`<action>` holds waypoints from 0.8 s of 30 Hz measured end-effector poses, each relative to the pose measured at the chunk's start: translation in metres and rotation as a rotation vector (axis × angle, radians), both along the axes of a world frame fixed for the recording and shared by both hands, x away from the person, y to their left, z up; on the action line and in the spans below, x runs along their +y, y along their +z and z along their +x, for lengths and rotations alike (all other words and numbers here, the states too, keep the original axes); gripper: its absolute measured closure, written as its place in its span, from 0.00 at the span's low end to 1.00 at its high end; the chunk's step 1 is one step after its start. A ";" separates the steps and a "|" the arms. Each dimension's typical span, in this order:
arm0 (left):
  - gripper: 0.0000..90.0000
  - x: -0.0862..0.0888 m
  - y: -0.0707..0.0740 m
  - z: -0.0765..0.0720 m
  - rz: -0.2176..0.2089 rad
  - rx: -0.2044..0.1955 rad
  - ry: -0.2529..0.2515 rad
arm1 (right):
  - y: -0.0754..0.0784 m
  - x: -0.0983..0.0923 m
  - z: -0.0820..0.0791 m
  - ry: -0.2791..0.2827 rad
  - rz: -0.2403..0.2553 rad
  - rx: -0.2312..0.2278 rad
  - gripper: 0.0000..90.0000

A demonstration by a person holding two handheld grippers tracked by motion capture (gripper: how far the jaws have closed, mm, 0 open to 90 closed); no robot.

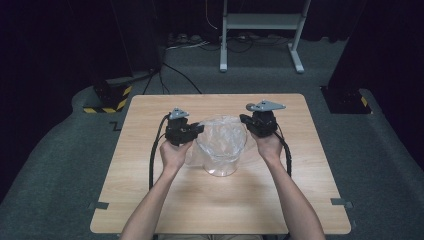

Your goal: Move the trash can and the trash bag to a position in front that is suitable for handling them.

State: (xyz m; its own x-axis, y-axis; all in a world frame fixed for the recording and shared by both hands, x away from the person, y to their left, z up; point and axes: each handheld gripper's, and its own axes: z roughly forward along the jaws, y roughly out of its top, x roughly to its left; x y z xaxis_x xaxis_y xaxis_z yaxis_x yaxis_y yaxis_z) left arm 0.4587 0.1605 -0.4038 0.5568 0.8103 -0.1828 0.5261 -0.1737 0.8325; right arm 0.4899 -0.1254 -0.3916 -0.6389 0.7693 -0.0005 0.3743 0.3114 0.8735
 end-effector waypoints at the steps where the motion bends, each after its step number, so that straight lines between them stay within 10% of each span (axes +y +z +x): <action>1: 0.82 0.000 0.000 0.000 0.001 0.000 0.000 | -0.001 -0.001 0.001 -0.005 -0.002 0.005 1.00; 24: 0.78 0.002 0.012 0.004 -0.046 -0.033 -0.006 | -0.022 -0.005 0.018 -0.036 0.016 0.131 1.00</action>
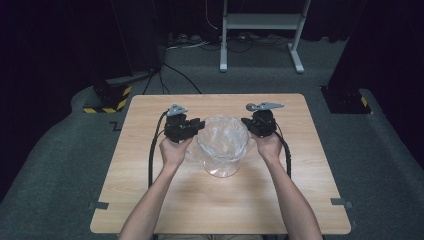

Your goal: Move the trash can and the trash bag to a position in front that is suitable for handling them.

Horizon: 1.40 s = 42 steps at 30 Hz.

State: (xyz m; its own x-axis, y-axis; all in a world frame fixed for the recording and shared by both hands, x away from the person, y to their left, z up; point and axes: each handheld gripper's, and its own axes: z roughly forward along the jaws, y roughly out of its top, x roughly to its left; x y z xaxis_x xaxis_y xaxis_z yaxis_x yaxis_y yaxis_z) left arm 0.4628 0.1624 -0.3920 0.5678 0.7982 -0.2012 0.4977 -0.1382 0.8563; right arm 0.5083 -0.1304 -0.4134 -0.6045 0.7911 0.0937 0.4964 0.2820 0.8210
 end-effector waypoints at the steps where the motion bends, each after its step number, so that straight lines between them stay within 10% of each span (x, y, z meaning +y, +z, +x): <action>1: 0.78 -0.001 0.001 0.000 -0.008 0.001 0.002 | 0.000 -0.001 0.000 0.003 0.014 0.010 1.00; 8: 0.79 -0.001 0.004 -0.003 -0.002 -0.015 0.010 | 0.021 -0.013 -0.016 -0.029 0.082 -0.083 0.70; 16: 0.79 0.002 0.005 -0.003 0.011 -0.016 0.019 | 0.035 -0.014 -0.052 0.058 0.044 -0.119 0.73; 27: 0.80 0.000 0.010 -0.002 0.012 -0.019 0.012 | 0.025 -0.016 -0.060 0.069 0.011 -0.135 1.00; 38: 0.80 -0.002 0.010 0.001 0.008 -0.016 0.006 | 0.018 -0.024 -0.056 0.040 0.023 -0.125 1.00; 42: 0.80 -0.002 0.010 0.001 0.008 -0.013 0.006 | 0.026 -0.023 -0.064 0.050 0.073 -0.148 0.79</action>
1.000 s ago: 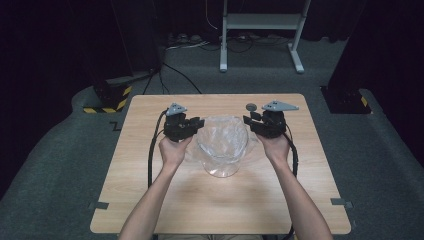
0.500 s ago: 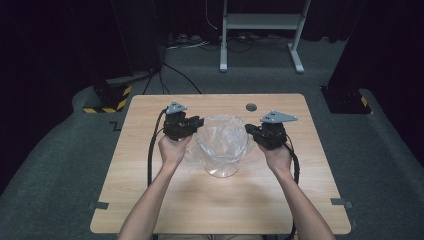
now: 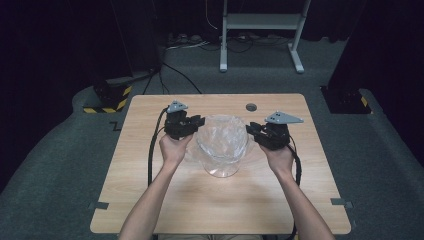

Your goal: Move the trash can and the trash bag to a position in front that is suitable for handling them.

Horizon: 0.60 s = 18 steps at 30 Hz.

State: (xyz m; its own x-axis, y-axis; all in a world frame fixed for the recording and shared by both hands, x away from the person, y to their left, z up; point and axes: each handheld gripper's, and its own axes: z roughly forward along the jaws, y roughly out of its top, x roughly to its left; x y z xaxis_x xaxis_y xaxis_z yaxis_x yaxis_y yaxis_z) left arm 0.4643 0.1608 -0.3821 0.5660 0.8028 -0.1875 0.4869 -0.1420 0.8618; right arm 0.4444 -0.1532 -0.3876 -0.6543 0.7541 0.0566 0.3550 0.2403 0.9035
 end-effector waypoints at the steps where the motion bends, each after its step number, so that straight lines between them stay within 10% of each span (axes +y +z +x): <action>1: 0.80 0.000 0.000 0.000 -0.002 0.002 -0.001 | 0.002 0.002 -0.001 0.008 -0.009 -0.001 0.76; 7: 0.81 -0.002 -0.003 0.001 0.006 0.008 -0.001 | 0.004 0.017 -0.003 0.021 -0.101 0.016 0.68; 11: 0.80 -0.002 -0.003 0.001 0.007 0.011 -0.002 | 0.001 0.022 -0.002 0.004 -0.189 0.006 0.87; 18: 0.81 -0.001 -0.003 0.002 0.002 0.010 -0.002 | 0.006 0.016 -0.006 0.003 -0.195 -0.022 1.00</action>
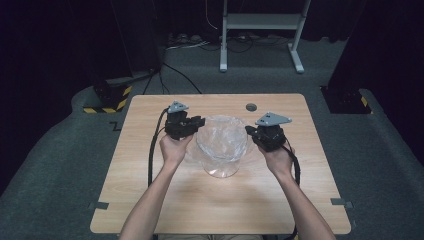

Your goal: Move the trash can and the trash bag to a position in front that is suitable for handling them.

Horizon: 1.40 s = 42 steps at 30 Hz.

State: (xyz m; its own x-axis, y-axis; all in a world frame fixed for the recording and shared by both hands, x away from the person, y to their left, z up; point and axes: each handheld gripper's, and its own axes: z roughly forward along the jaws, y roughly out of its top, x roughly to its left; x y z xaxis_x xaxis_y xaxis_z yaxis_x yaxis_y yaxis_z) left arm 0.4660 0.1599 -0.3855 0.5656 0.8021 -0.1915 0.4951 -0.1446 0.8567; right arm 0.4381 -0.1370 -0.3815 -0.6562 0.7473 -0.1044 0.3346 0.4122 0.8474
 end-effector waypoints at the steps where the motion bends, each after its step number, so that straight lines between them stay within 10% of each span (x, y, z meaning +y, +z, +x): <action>1: 0.81 0.000 0.000 0.000 -0.002 0.001 -0.001 | -0.001 -0.001 0.001 0.000 -0.004 0.006 1.00; 12: 0.82 0.003 -0.001 0.003 -0.039 0.015 0.004 | -0.020 -0.014 0.013 -0.026 0.085 0.097 0.97; 25: 0.82 0.004 -0.003 0.007 -0.057 0.030 0.001 | 0.007 -0.002 0.018 0.005 0.178 0.015 0.66; 42: 0.81 0.020 0.002 0.001 -0.089 0.000 -0.033 | -0.001 0.023 0.055 0.035 0.106 0.072 1.00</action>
State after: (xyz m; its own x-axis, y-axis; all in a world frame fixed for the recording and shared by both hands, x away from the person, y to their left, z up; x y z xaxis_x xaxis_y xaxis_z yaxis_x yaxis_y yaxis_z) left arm 0.4669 0.1800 -0.3833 0.5916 0.7629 -0.2609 0.4912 -0.0844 0.8669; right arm 0.4935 -0.1137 -0.3828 -0.6849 0.7283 0.0225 0.3833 0.3338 0.8612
